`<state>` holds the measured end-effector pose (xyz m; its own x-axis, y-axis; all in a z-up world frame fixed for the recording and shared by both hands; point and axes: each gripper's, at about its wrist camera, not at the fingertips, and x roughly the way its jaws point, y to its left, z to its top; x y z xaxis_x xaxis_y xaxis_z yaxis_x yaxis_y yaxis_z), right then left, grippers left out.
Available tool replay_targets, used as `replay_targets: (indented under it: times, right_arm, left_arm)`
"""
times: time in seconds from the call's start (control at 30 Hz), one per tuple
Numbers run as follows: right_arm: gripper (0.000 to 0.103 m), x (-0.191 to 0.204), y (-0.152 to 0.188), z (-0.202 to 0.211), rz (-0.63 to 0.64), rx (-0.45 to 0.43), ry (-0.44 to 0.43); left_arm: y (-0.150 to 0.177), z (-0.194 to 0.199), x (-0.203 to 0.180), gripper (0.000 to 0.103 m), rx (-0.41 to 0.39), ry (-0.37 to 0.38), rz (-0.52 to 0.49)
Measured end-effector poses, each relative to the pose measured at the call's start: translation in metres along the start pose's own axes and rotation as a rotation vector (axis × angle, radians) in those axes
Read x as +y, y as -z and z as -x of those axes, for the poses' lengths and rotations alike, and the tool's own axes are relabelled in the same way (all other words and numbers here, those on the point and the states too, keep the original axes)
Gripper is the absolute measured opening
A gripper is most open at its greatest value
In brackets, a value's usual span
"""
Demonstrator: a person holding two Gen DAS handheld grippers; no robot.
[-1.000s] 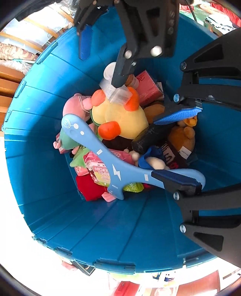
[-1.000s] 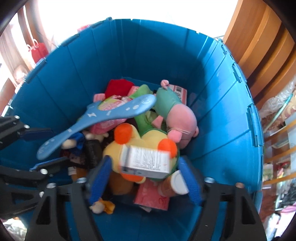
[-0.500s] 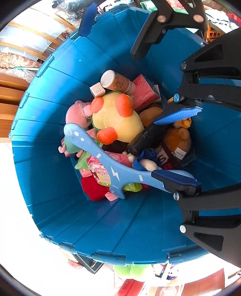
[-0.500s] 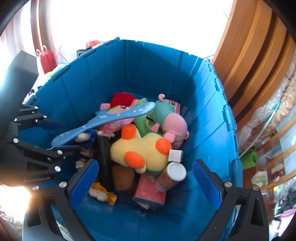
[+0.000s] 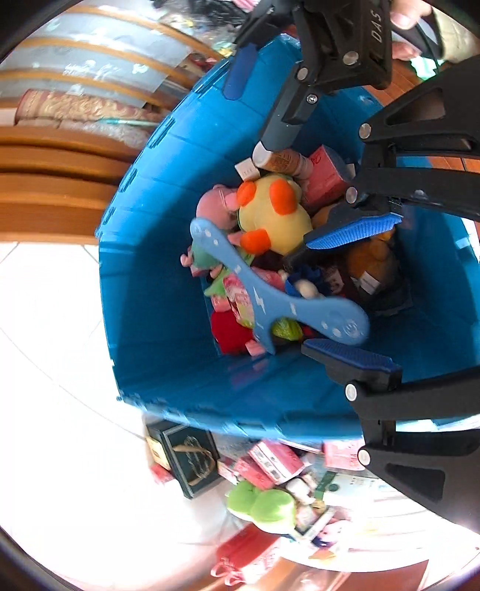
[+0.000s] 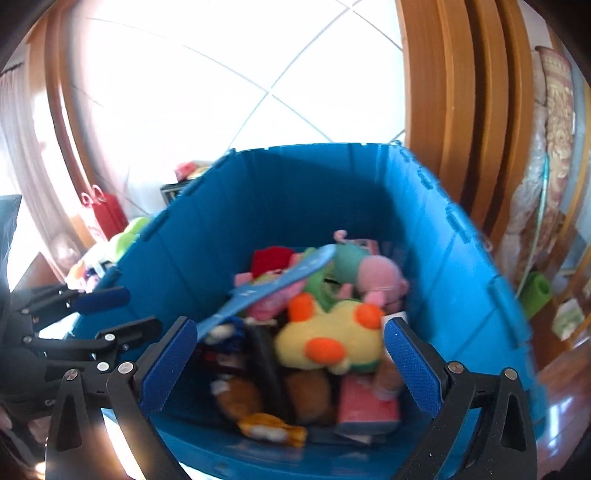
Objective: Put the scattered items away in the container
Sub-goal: 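Withdraw both tools from the crate and reach back toward the pile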
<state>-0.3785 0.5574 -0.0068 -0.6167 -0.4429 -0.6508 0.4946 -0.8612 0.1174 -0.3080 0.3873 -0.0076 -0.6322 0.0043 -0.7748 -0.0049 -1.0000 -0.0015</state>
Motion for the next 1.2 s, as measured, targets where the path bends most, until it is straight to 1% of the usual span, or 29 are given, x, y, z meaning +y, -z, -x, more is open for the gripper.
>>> replay_targets:
  times: [0.1,0.13,0.17,0.2,0.23,0.27,0.33,0.4,0.5,0.57,0.7,0.77,0.83,0.9,1.03,1.1,1.2]
  right_arm:
    - [0.103,0.02,-0.001,0.0,0.003,-0.01,-0.009]
    - [0.103,0.029,-0.003,0.003,0.012,-0.022,-0.008]
    - [0.103,0.039,-0.004,0.007,0.021,-0.038,-0.001]
    - [0.103,0.05,-0.005,0.011,0.03,-0.059,0.006]
    - [0.103,0.061,-0.006,0.015,0.039,-0.079,0.009]
    - [0.103,0.073,-0.006,0.019,0.048,-0.098,0.006]
    - [0.103,0.1,-0.007,0.025,0.069,-0.132,0.003]
    - [0.103,0.129,-0.008,0.029,0.082,-0.163,0.016]
    - [0.103,0.179,-0.009,0.033,0.096,-0.212,0.01]
    - [0.103,0.214,-0.01,0.033,0.106,-0.244,-0.001]
    - [0.103,0.285,-0.011,0.022,0.121,-0.267,-0.045]
    - [0.103,0.313,-0.008,0.01,0.125,-0.247,-0.069]
    - [0.103,0.337,-0.004,-0.008,0.134,-0.201,-0.093]
    - [0.103,0.35,-0.002,-0.028,0.137,-0.151,-0.107]
    - [0.103,0.358,0.01,-0.076,0.137,-0.043,-0.101]
    - [0.103,0.356,0.019,-0.101,0.139,0.016,-0.1]
    - [0.103,0.352,0.033,-0.143,0.154,0.092,-0.122]
  left_arm:
    - [0.007,0.009,0.025,0.05,-0.021,-0.002,0.036]
    - [0.009,0.014,0.034,0.05,-0.037,0.008,0.049]
    - [0.012,0.019,0.044,0.051,-0.054,0.048,0.057]
    - [0.015,0.024,0.053,0.054,-0.066,0.046,0.06]
    - [0.019,0.03,0.063,0.06,-0.087,0.013,0.066]
    - [0.023,0.038,0.074,0.062,-0.123,-0.003,0.072]
    - [0.029,0.052,0.101,0.063,-0.167,0.005,0.085]
    - [0.036,0.066,0.133,0.063,-0.205,0.007,0.1]
    - [0.05,0.08,0.187,0.065,-0.246,-0.027,0.11]
    - [0.061,0.086,0.225,0.071,-0.253,-0.055,0.126]
    - [0.082,0.083,0.302,0.072,-0.231,-0.107,0.179]
    - [0.09,0.073,0.336,0.072,-0.194,-0.134,0.217]
    - [0.101,0.061,0.362,0.072,-0.155,-0.153,0.251]
    - [0.113,0.047,0.382,0.072,-0.125,-0.169,0.275]
    - [0.132,0.012,0.405,0.072,-0.062,-0.171,0.323]
    - [0.138,-0.011,0.412,0.072,-0.02,-0.173,0.351]
    - [0.146,-0.044,0.417,0.072,0.041,-0.177,0.374]
